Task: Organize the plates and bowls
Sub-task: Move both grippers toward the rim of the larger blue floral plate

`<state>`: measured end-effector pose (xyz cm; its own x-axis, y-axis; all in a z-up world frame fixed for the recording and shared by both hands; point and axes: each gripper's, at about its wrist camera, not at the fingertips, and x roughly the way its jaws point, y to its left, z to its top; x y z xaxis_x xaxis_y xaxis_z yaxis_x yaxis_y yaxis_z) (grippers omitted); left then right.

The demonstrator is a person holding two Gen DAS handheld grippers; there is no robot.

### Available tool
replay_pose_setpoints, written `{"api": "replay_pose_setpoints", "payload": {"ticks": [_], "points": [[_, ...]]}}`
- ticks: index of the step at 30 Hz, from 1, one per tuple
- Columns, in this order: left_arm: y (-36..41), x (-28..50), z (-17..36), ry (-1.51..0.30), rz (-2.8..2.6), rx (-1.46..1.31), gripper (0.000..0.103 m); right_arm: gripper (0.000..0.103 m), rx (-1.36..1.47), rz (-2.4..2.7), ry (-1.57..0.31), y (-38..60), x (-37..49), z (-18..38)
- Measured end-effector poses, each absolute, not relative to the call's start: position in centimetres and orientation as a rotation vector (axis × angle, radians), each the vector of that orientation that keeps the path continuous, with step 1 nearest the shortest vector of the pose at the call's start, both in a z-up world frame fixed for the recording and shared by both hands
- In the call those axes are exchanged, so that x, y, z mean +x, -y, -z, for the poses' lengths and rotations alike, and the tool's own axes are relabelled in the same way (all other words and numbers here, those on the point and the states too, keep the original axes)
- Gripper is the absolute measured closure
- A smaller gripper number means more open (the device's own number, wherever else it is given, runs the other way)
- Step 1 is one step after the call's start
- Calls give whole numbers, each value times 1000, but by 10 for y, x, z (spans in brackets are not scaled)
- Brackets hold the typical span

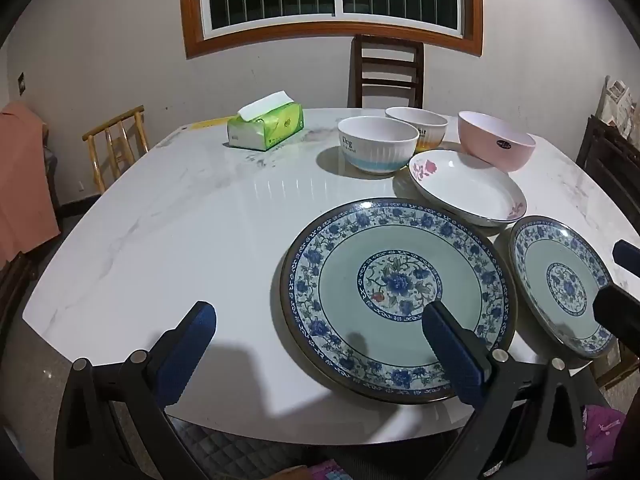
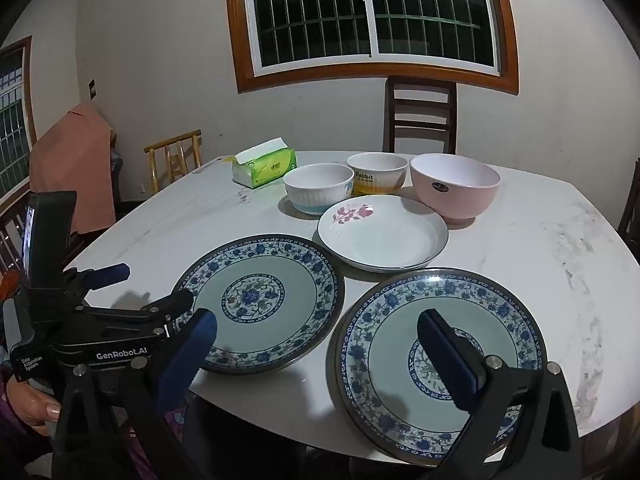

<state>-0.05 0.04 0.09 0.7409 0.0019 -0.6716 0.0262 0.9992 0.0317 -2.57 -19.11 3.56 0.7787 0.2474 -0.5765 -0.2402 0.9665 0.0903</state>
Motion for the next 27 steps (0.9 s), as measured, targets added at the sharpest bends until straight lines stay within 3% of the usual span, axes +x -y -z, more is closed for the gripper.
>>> {"api": "replay_pose_setpoints", "payload": {"ticks": [27], "points": [[-16,13,9,-819,-37,-1,1,2,177,-492,-715,206,3,-28]]}}
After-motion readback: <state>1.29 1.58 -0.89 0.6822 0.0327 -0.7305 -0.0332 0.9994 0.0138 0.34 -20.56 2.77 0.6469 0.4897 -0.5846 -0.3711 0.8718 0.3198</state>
